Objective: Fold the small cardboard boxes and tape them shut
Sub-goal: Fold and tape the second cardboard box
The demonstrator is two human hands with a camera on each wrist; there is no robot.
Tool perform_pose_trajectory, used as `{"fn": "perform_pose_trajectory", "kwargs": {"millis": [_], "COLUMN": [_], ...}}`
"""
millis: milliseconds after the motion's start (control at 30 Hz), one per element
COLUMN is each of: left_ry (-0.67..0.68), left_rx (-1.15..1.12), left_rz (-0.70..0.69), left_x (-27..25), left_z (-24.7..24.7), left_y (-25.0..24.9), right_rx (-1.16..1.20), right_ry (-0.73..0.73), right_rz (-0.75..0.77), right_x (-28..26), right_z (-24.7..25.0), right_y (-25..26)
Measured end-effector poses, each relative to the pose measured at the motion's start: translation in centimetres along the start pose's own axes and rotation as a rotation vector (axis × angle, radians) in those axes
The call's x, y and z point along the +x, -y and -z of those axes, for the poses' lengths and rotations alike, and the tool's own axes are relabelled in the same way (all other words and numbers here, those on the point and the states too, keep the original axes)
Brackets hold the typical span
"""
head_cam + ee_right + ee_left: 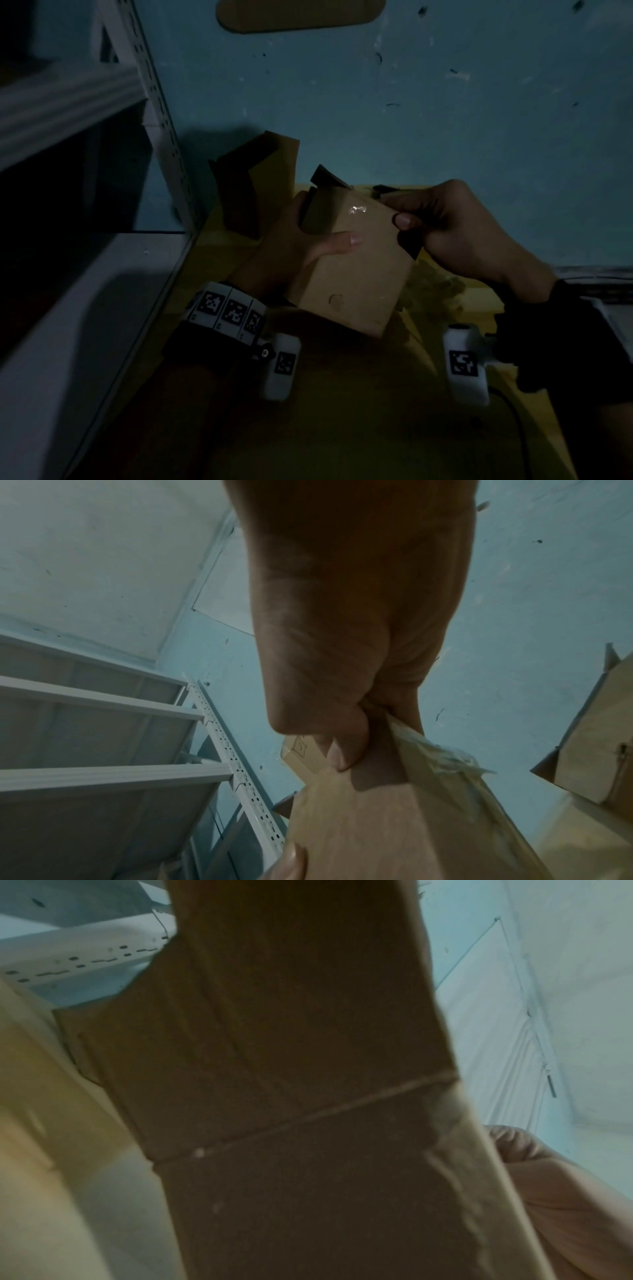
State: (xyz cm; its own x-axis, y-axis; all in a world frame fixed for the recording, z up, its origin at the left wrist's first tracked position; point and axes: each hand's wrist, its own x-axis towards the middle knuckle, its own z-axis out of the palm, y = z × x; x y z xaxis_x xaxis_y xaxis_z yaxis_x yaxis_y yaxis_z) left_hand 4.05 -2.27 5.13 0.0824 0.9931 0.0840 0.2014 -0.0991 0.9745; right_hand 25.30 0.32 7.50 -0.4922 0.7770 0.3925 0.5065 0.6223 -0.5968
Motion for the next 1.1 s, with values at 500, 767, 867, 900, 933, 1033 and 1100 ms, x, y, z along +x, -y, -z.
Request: {"fn": "perform_pose_trajectory", "kwargs": {"millis": [500, 767, 867, 900, 933, 1033, 1100], "left_ry": [0.037, 0.022, 0.022, 0.031, 0.040, 0.045, 0.049], "left_rx": [-0.088, -0.066, -0.067, -0.075, -0.073, -0.050, -0.046], "left_rz": [0.069, 0.046, 0.042, 0.035, 0.029, 0.025, 0.022], "left_x": [0.4, 0.5, 0.7, 0.7, 0.8, 0.8, 0.8], "left_z": [1.0, 0.9, 0.8, 0.8, 0.8, 0.8, 0.8], "left_y": [1.0, 1.1, 1.0, 0.9, 0.9, 0.9, 0.9], "right_rx": [0.256, 0.222, 0.126, 0.105, 0.101, 0.105, 0.107], "right_ry": [0.083, 0.022, 0.047, 0.052, 0.057, 0.064, 0.060], "right_rz": [-0.075, -0.062, -0.028, -0.025, -0.023, 0.001, 0.019], "right_x": [-0.7, -0.1, -0.2, -0.2, -0.2, -0.4, -0.6], "right_z": [0.4, -0.3, 0.0, 0.1, 0.2, 0.4, 0.6], "right_y": [0.2, -0.6, -0.9, -0.9, -0.8, -0.4, -0.2]}}
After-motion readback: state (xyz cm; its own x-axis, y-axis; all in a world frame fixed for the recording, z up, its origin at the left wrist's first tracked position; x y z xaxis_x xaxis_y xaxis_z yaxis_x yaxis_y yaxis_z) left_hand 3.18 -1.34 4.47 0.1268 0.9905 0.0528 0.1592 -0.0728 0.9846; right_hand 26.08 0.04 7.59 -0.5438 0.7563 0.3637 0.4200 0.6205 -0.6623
